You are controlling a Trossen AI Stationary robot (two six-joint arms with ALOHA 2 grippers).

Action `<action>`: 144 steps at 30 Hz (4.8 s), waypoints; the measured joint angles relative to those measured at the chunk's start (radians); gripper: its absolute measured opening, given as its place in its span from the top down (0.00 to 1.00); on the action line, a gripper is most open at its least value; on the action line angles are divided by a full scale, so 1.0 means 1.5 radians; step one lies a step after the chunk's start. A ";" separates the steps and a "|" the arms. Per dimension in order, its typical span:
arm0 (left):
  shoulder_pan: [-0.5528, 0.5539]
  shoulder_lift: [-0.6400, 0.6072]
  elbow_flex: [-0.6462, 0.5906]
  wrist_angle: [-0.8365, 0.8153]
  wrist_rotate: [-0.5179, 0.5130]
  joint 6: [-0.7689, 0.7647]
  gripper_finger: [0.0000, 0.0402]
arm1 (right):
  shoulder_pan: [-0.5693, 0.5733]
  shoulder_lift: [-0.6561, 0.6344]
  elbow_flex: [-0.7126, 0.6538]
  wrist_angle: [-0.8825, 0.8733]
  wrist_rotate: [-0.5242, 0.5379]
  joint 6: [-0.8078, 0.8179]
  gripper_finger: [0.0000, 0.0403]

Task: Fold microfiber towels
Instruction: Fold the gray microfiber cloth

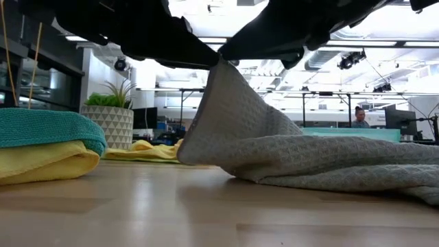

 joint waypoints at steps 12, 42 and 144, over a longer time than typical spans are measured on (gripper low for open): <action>0.018 0.000 0.000 0.000 -0.028 -0.018 0.60 | -0.009 0.000 0.000 0.032 -0.025 0.000 1.00; 0.020 -0.001 0.000 -0.181 0.115 -0.065 1.00 | 0.064 -0.091 -0.127 -0.591 0.063 0.541 0.60; 0.026 -0.497 0.208 -0.584 -0.136 0.353 1.00 | 0.050 -0.414 0.315 -1.277 0.333 0.328 1.00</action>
